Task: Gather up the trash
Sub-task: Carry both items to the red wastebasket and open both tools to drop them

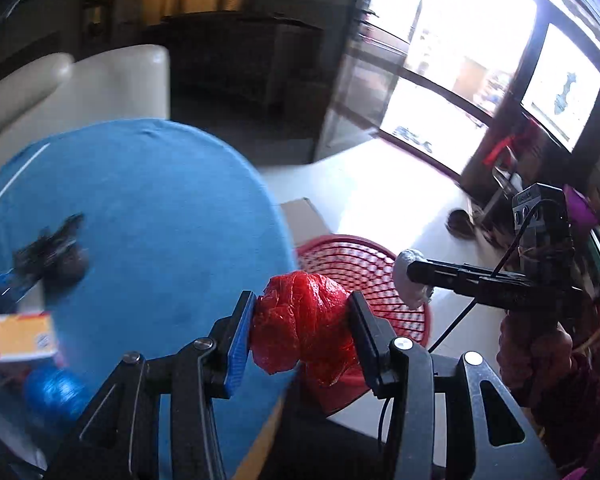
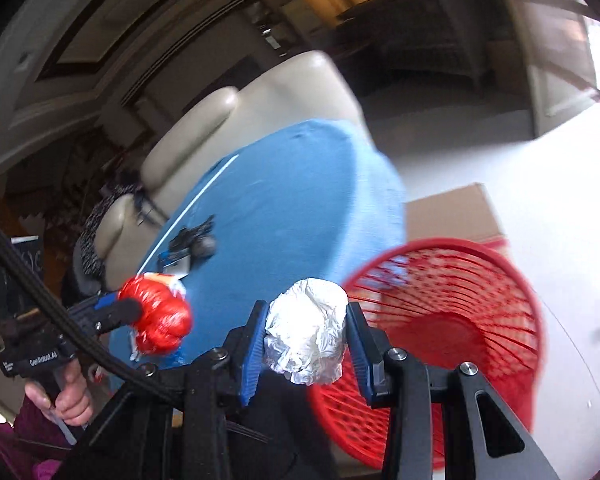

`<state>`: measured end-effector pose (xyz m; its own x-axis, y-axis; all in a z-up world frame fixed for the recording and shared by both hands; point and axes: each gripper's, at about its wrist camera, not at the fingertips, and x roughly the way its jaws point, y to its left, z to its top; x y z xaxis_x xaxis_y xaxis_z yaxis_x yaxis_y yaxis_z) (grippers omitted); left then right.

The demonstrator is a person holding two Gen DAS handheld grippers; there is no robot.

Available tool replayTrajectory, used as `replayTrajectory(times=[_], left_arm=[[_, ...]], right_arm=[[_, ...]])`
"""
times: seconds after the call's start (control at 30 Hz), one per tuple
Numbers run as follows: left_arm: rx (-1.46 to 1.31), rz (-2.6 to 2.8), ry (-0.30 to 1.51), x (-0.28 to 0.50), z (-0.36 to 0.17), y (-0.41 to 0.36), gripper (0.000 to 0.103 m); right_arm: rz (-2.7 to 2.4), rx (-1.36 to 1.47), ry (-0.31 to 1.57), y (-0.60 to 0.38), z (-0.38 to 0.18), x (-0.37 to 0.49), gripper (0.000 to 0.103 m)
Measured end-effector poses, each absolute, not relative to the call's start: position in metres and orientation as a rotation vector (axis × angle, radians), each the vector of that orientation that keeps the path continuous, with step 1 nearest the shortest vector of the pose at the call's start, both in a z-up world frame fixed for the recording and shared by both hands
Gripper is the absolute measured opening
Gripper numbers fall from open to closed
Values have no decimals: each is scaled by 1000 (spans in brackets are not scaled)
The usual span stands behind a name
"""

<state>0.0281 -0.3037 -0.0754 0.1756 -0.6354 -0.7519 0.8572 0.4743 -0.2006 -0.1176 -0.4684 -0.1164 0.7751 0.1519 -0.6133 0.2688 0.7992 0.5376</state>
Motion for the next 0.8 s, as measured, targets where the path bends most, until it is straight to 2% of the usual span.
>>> replayTrajectory(times=[0.13, 0.2, 0.27, 0.3, 0.37, 0.63, 0.8], left_arm=[[346, -1117, 923, 25, -92, -347, 52], [362, -1117, 945, 29, -101, -360, 53], [376, -1114, 965, 35, -110, -373, 63], [375, -1109, 965, 35, -111, -378, 63], [380, -1089, 958, 38, -110, -377, 63], [363, -1000, 871, 37, -78, -305, 64], [348, -810, 821, 51, -75, -218, 65]], right_arm=[[-140, 725, 684, -498, -127, -150, 44], [-164, 759, 680, -506, -132, -160, 48], [-185, 779, 681, -510, -135, -164, 54], [-194, 790, 685, -512, -137, -165, 58], [-202, 811, 684, -516, -141, -165, 59], [-180, 805, 637, -514, -135, -158, 59], [-117, 756, 640, -493, -127, -133, 59]])
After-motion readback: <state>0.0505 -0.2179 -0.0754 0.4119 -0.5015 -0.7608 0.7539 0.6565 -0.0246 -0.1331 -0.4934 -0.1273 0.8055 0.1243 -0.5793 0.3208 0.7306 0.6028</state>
